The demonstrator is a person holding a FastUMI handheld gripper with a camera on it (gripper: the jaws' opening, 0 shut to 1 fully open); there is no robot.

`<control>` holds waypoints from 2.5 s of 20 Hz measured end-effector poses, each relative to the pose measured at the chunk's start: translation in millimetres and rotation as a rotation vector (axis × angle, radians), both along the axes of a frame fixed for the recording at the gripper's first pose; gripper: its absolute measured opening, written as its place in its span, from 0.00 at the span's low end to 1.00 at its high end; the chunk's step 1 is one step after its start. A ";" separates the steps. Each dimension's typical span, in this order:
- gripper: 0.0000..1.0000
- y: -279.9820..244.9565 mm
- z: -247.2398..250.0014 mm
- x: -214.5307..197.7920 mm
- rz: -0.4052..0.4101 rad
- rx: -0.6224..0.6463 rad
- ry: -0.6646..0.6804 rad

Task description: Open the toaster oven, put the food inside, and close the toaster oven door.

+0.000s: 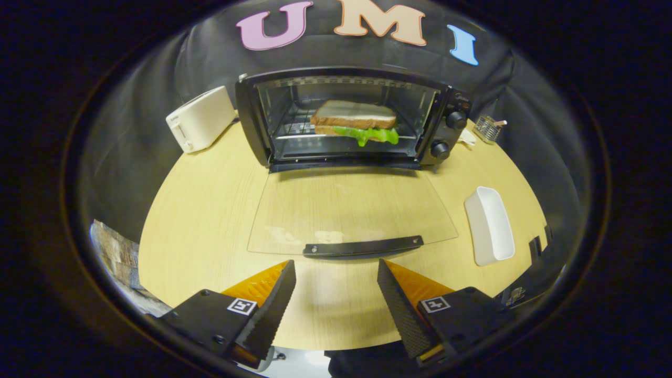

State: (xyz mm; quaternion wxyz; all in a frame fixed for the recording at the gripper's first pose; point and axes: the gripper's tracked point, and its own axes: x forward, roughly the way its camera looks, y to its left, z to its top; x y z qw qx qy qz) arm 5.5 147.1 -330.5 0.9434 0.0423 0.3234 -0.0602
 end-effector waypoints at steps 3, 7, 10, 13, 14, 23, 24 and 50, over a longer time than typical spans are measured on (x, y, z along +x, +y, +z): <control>0.92 6.3 -17.7 7.9 0.028 -0.025 0.034; 0.87 6.7 -29.2 16.2 0.032 -0.089 0.063; 0.86 2.4 -22.3 22.2 0.002 -0.099 0.048; 0.86 1.9 -12.5 21.2 -0.013 -0.105 0.039; 0.84 1.8 -9.0 20.4 -0.012 -0.112 0.036; 0.85 -7.7 75.9 29.2 -0.036 -0.224 -0.080; 0.85 -8.4 82.1 31.7 -0.039 -0.226 -0.094; 0.87 -12.4 187.6 121.3 -0.066 -0.310 -0.396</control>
